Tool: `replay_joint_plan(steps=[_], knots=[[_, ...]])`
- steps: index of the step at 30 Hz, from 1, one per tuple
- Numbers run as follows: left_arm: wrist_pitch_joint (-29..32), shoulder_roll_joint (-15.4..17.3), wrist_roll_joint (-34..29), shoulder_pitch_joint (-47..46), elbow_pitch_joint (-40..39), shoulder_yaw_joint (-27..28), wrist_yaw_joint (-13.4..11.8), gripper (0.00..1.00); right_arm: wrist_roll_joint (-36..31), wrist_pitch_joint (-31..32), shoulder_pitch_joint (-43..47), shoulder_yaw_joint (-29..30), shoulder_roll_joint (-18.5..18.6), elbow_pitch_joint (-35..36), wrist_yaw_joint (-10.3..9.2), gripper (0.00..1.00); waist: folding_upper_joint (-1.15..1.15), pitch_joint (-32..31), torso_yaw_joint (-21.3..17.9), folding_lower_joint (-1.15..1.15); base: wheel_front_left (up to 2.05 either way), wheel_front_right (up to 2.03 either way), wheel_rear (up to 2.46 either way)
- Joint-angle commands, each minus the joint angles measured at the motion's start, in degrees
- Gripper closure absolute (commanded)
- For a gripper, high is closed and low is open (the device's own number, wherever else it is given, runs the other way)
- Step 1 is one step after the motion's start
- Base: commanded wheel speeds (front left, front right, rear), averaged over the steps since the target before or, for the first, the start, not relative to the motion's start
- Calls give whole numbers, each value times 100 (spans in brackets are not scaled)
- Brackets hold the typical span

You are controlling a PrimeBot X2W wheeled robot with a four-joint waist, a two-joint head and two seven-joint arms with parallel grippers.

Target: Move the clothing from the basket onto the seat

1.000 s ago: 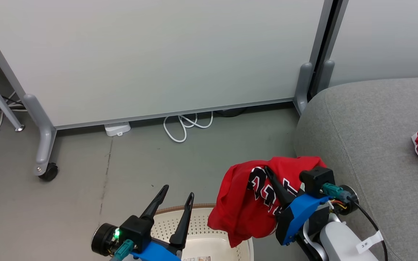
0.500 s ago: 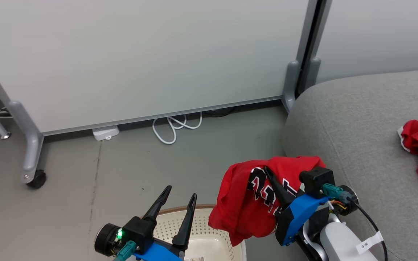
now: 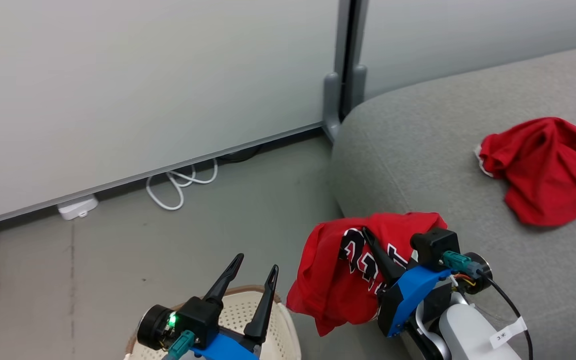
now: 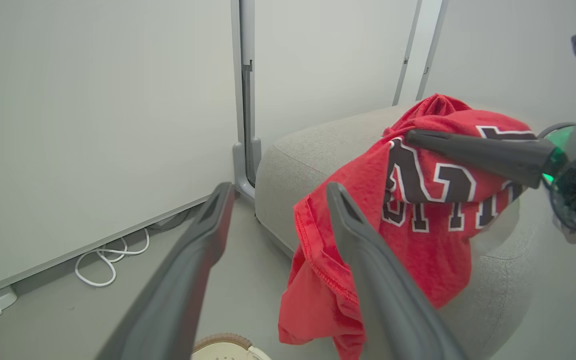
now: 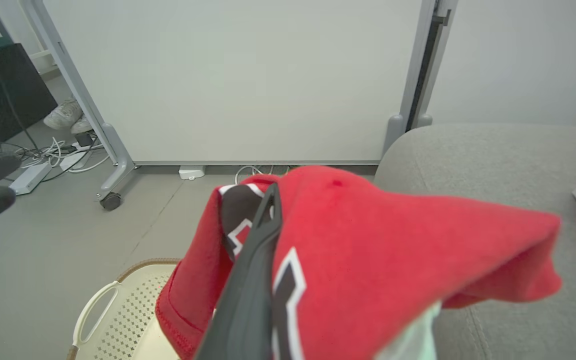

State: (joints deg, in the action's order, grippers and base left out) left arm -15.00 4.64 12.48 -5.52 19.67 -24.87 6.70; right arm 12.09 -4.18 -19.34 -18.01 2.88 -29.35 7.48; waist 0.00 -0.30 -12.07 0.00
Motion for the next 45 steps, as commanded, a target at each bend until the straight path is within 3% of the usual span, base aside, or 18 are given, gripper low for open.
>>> replay_joint_plan(steps=[1, 22, 32, 45], knots=[[-27, -13, -49, -52, 9, 10, 42, 0, -4, -29, -30, 7, 2, 3, 3, 100, 0, 58, -251, 0, 0, 0, 0], [-27, 2, -148, -157, 48, 78, 87, 0, 157, -168, -154, -116, 1, -93, 3, 100, 0, 245, -1823, 0, 0, 0, 0], [-27, 72, -32, -467, 168, -300, 91, 0, 78, -280, 5, 204, -2, -14, 3, 100, 0, 450, -1924, 0, 0, 0, 0], [-27, 150, 87, -553, 191, -389, 92, 0, 83, -251, 47, 297, -2, 76, 3, 100, 0, 455, -1920, 0, 0, 0, 0]])
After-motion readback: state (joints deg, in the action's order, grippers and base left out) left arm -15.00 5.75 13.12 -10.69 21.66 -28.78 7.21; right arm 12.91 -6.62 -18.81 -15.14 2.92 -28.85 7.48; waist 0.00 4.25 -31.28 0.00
